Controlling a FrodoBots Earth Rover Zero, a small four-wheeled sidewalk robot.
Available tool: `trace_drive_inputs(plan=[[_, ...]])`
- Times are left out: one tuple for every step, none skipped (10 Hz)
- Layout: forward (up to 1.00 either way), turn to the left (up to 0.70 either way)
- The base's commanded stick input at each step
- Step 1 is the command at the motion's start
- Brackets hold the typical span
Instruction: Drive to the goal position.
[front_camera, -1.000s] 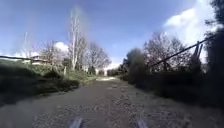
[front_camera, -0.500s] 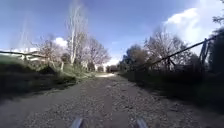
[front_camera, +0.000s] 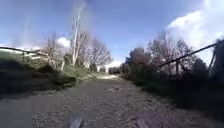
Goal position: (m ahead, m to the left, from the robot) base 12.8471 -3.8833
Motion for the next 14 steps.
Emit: trace_drive_inputs(plan=[[0.65, 0.0], [0.68, 0.0], [0.69, 0.0], [0.69, 0.0], [0.69, 0.0], [0.69, 0.0], [0.69, 0.0], [0.69, 0.0], [0.69, 0.0], [0.69, 0.0], [0.69, 0.0], [0.69, 0.0], [0.69, 0.0], [0.69, 0.0]])
